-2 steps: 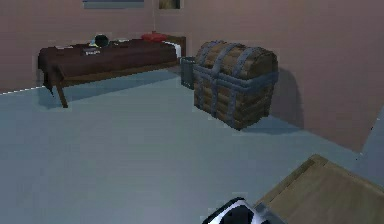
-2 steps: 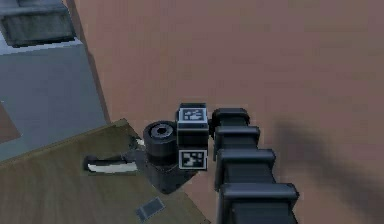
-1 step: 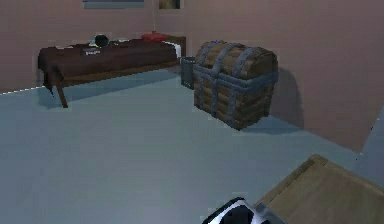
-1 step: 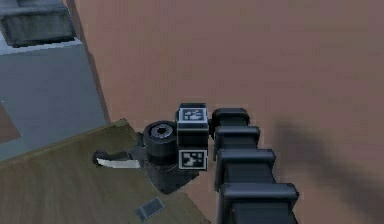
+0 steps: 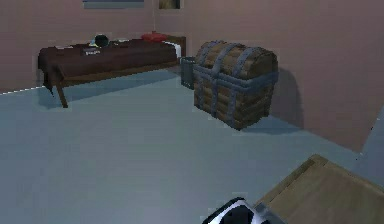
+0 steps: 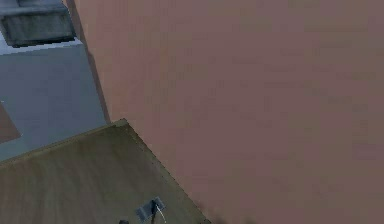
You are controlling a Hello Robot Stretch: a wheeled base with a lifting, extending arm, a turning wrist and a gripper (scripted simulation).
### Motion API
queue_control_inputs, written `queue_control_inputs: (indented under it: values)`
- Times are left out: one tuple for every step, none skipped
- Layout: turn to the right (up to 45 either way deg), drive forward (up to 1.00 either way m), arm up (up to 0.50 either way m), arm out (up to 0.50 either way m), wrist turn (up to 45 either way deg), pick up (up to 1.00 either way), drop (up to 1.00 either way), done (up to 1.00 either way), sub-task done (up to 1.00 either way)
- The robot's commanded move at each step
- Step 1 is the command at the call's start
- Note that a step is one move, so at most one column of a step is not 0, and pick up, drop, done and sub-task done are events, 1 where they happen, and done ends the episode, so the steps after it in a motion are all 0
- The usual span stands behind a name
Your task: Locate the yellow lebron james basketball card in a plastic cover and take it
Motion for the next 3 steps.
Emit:
queue_control_inputs:
  values:
    - [0.0, 0.0, 0.0, 0.0, 0.0, 1.0, 0.0, 0.0, 0.0]
    - [0.0, 0.0, 0.1, 0.0, 0.0, 0.0, 0.0, 0.0, 0.0]
    - [0.0, 0.0, 0.0, 0.0, 0.0, 0.0, 0.0, 1.0, 0.0]
